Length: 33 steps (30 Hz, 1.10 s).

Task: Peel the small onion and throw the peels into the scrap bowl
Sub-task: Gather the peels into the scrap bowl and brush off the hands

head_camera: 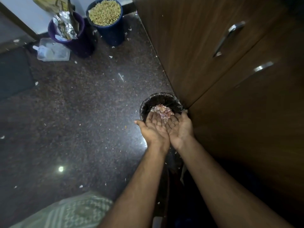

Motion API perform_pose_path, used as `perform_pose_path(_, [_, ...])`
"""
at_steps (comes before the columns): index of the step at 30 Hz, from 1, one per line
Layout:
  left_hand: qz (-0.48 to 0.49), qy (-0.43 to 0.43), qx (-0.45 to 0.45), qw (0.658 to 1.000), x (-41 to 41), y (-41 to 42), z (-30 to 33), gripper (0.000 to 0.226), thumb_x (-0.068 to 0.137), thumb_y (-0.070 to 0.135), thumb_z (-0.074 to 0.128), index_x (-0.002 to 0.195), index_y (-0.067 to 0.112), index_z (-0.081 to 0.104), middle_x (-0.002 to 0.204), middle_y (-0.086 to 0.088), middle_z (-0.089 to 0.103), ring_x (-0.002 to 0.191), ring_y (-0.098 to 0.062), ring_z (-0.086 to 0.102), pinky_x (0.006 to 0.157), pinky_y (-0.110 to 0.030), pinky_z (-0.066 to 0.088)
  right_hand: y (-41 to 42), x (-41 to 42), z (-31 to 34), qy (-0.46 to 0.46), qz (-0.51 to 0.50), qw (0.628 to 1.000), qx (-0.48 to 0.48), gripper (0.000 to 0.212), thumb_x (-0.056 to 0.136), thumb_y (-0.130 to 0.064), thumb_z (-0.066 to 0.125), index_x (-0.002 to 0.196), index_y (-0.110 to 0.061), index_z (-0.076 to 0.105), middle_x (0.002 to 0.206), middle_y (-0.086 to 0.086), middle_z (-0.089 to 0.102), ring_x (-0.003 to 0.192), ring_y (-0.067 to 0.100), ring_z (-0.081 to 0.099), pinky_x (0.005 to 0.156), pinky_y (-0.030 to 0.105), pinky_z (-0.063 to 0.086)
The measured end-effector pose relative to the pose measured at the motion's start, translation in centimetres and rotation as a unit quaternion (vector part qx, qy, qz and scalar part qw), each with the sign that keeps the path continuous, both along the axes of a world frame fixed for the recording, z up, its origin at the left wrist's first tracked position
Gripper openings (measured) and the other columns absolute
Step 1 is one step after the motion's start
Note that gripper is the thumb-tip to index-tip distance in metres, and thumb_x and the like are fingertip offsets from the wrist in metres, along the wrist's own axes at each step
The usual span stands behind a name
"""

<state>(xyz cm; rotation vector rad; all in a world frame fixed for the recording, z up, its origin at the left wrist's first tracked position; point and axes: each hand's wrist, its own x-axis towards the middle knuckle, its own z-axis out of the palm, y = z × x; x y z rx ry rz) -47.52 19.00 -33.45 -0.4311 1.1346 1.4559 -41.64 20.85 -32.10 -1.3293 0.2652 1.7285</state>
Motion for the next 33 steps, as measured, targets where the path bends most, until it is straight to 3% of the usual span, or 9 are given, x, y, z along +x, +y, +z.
perform_pose_path(9, [0.025,-0.007,0.019,0.999,0.9,-1.6,4.7,0.094,0.102,0.075,0.019,0.151,0.0,0.049,0.159,-0.019,0.049,0.149,-0.032,0.045,0.122,-0.042,0.035,-2.2,0.6,4.5,-0.051,-0.013,0.997,0.056,0.067,0.106,-0.053,0.033,0.153,-0.005,0.039,0.158,0.015,0.043,0.147,0.026,0.04,0.118,0.035,0.032])
perform_pose_path(17, [-0.017,-0.017,0.082,0.996,4.4,-6.9,12.2,0.095,0.102,0.074,0.021,0.147,-0.004,0.052,0.153,-0.021,0.055,0.146,-0.032,0.05,0.127,-0.043,0.033,-8.3,3.8,12.3,-0.063,-0.037,0.989,0.127,0.065,0.105,-0.054,0.038,0.148,-0.006,0.046,0.153,0.012,0.05,0.143,0.022,0.045,0.119,0.034,0.035])
perform_pose_path(27, [-0.136,-0.031,0.176,0.974,9.2,-15.9,21.5,0.091,0.103,0.072,0.026,0.141,-0.005,0.058,0.144,-0.023,0.063,0.137,-0.033,0.058,0.123,-0.042,0.039,-19.1,8.5,21.4,-0.087,-0.14,0.964,0.209,0.061,0.104,-0.053,0.041,0.144,-0.008,0.052,0.146,0.01,0.058,0.137,0.021,0.053,0.121,0.039,0.036])
perform_pose_path(33, [-0.22,-0.049,0.264,0.938,12.7,-23.0,27.5,0.088,0.104,0.07,0.023,0.139,-0.001,0.06,0.143,-0.02,0.063,0.137,-0.031,0.058,0.123,-0.041,0.04,-27.1,11.8,26.8,-0.113,-0.225,0.924,0.288,0.061,0.104,-0.054,0.039,0.141,-0.008,0.055,0.143,0.009,0.06,0.136,0.021,0.054,0.12,0.038,0.037])
